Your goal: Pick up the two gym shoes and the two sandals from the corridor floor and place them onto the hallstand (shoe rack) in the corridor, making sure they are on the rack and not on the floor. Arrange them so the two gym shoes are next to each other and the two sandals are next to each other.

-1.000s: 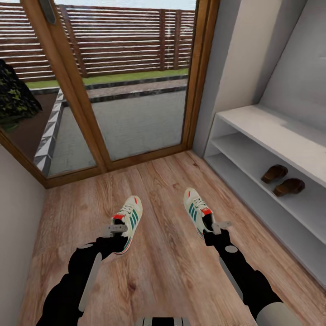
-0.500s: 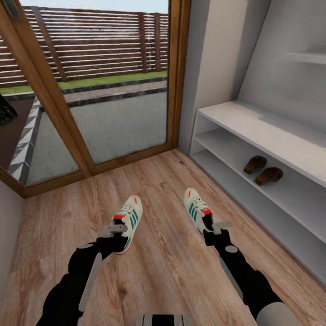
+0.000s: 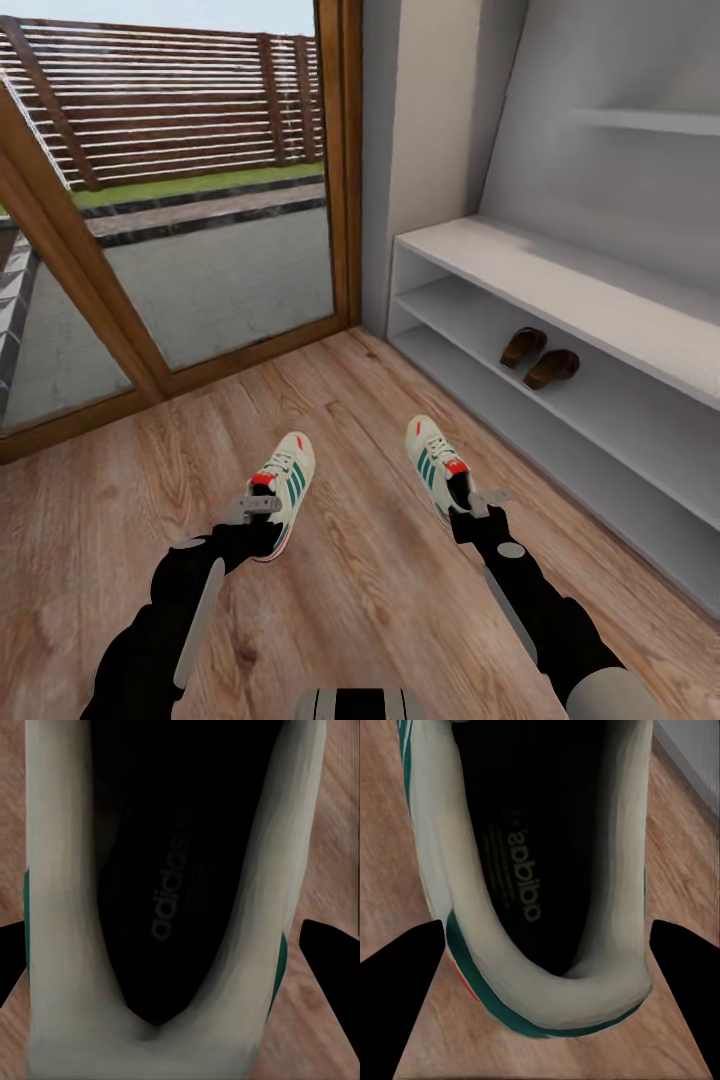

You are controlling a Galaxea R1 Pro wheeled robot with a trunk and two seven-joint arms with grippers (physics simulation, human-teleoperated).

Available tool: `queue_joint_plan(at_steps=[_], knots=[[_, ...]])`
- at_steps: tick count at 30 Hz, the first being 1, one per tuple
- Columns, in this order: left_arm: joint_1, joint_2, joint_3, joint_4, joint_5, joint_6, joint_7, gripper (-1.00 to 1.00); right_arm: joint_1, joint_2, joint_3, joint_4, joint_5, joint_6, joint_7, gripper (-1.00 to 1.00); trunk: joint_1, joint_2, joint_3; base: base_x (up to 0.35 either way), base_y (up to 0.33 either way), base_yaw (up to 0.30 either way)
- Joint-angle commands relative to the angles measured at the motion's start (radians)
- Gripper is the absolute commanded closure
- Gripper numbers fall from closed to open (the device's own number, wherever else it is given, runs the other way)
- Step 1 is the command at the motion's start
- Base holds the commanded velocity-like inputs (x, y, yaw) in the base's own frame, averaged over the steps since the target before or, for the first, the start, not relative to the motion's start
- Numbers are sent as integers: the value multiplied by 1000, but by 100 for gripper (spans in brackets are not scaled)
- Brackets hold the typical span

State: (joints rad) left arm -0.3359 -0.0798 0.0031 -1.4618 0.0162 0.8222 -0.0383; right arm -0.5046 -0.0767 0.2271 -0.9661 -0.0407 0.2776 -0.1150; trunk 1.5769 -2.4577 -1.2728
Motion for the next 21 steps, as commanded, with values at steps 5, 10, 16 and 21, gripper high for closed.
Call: queue_joint_plan(at_steps=[5,10,16,21], knots=[[0,0,0,0,1,0,0,100,0,0,0,0,1,0,0,100,19,-35,-11,0,0,-225],[0,0,0,0,1,0,0,100,0,0,0,0,1,0,0,100,25,-43,-24,0,0,-225],[0,0,0,0,1,0,0,100,0,0,0,0,1,0,0,100,28,-45,-41,0,0,-225],[0,0,0,0,1,0,0,100,0,0,0,0,1,0,0,100,30,-46,-55,0,0,-225]])
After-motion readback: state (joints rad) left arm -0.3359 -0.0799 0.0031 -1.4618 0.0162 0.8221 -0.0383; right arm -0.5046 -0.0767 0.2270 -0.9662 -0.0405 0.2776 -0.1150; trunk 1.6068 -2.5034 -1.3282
